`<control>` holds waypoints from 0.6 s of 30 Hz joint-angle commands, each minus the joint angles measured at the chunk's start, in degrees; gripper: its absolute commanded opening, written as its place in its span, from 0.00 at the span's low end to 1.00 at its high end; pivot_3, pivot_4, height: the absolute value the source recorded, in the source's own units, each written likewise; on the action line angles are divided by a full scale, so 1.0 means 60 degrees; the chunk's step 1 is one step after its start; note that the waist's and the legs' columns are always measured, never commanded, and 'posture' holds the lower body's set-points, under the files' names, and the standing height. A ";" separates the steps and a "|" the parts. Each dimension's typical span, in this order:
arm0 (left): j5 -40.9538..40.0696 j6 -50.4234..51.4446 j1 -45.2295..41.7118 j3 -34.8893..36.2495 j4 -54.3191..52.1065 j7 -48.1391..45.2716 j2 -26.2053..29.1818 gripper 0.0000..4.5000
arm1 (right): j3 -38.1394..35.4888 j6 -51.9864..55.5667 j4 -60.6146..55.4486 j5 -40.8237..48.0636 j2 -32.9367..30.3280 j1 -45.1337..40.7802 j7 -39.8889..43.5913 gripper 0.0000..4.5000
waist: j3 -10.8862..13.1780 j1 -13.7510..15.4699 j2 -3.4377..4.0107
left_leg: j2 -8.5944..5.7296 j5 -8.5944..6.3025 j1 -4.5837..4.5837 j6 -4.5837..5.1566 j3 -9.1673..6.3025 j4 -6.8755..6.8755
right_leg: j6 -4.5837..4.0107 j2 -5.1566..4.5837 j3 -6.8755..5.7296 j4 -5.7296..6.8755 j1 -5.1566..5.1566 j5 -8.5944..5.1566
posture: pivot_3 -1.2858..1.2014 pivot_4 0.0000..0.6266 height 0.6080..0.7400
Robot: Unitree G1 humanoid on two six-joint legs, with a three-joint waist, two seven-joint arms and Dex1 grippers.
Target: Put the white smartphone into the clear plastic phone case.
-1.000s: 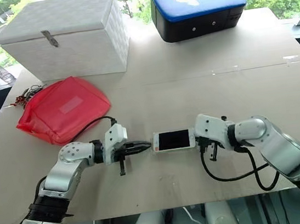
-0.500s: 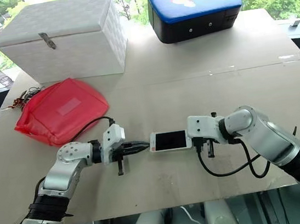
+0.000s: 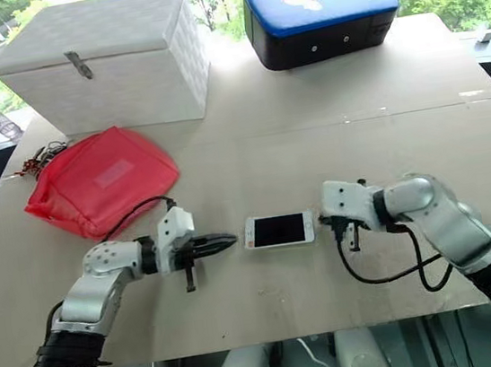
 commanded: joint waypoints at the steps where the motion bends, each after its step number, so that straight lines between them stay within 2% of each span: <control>1: -0.0679 0.0186 -0.0114 0.0339 -0.0693 -0.0258 0.0027 0.00 | -0.1174 0.0454 -0.0613 0.0912 0.0003 0.0254 -0.0082 0.00 | 0.0000 0.0009 0.0000 | 0.0000 0.0000 0.0000 0.0000 0.0000 0.0000 | 0.0000 0.0000 0.0000 0.0000 0.0000 0.0000 | 0.52 0.24 1.00; 7: -0.0587 0.0682 -0.0784 -0.0364 -0.0745 -0.0138 -0.0555 0.00 | -0.0835 0.0834 -0.0605 0.1250 0.0446 -0.0292 -0.0288 0.00 | 0.0000 -0.0021 0.0000 | -0.0001 0.0000 0.0002 0.0001 0.0005 0.0001 | 0.0000 0.0002 0.0002 0.0002 0.0003 0.0000 | 0.52 0.24 1.00; 12: 0.0135 0.0413 -0.1293 -0.1251 -0.0160 -0.0210 -0.0914 0.00 | 0.0001 0.0828 -0.0051 0.1029 0.0959 -0.0997 -0.0334 0.00 | 0.0000 -0.0053 -0.0001 | -0.0002 -0.0001 0.0000 0.0001 0.0012 0.0001 | 0.0001 0.0005 0.0002 0.0002 0.0001 0.0000 | 0.52 0.24 1.00; 18: 0.0479 0.0127 -0.1285 -0.1543 0.0306 -0.0270 -0.0925 0.00 | 0.1070 0.0897 0.0593 0.0746 0.1008 -0.1317 0.0015 0.00 | 0.0000 -0.0044 -0.0001 | -0.0003 0.0000 0.0002 0.0000 0.0009 0.0002 | 0.0000 0.0003 0.0000 0.0002 0.0000 0.0000 | 0.52 0.24 1.00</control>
